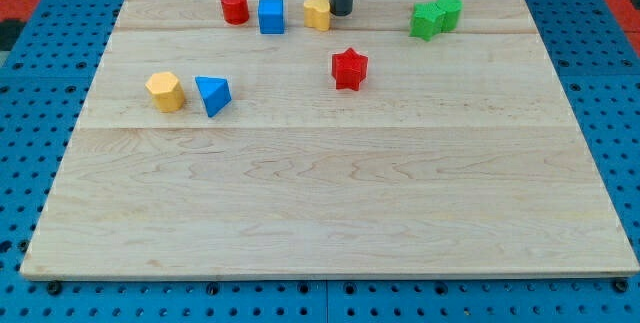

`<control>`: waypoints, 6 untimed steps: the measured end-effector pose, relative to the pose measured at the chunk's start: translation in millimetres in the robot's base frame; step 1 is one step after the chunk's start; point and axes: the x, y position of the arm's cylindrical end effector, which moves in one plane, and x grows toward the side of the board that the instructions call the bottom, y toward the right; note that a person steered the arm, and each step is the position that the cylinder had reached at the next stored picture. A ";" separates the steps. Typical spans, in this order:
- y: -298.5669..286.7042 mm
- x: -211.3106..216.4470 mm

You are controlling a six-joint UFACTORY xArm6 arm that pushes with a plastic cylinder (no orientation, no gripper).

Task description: Point at the yellow hexagon

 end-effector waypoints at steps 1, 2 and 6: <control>16.5 40.6; -21.1 122.2; -256.9 212.9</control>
